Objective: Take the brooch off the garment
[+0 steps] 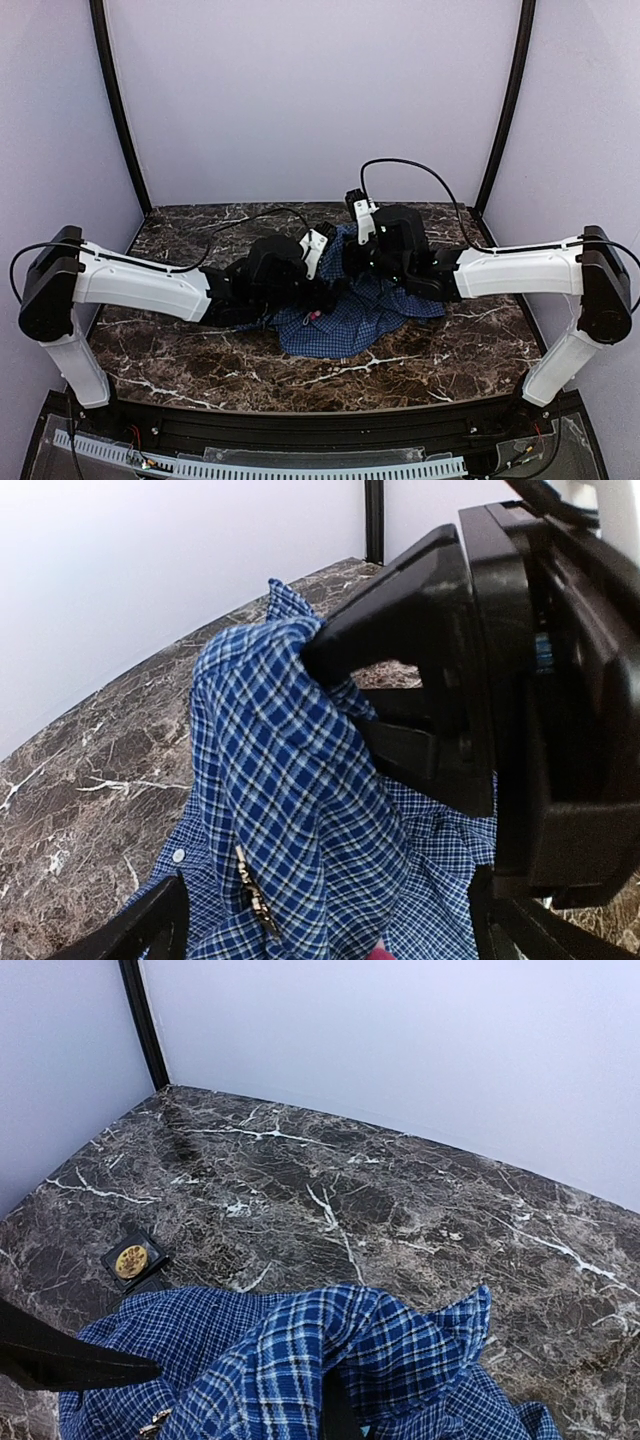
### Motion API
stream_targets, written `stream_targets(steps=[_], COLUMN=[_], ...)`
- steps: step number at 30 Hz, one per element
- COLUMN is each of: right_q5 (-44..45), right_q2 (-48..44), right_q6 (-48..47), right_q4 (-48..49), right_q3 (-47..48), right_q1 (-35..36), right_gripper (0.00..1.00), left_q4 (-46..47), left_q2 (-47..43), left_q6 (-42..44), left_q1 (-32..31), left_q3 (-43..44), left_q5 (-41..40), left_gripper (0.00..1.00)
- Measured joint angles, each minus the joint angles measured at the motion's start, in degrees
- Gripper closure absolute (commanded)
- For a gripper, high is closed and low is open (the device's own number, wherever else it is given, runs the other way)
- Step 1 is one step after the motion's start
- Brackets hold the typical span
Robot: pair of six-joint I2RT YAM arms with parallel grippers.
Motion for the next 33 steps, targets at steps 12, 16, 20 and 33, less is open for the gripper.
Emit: stream_targets(steps=[12,16,20,33], right_q5=[-0.81,-2.14,-4.46,-26.58], right_q2=[-0.09,-0.09,-0.13,-2.25], right_q6=[1.20,1.31,0.76,-3.19], right_q4=[-2.89,-4.00,-5.05,-7.91], right_q3=[2.64,3.26,3.52,3.13], right_q1=[-2.01,-3.08,-3.76,-13.25], right_gripper=[1.00,1.00,1.00,0.83], left_q4=[2.45,2.40,2.14,-4.00], left_q2=[6.75,8.20,8.26,-1.38], left_q6=[3.23,5.05,7.30,7.15], left_q1=[-0.44,-0.48,-0.48,3.15], left_q3=[0.87,2.56,2.89,2.82], left_q5=[-7.58,-8.52,-8.98,20.68], left_gripper=[0.46,0.80,0.98,0.99])
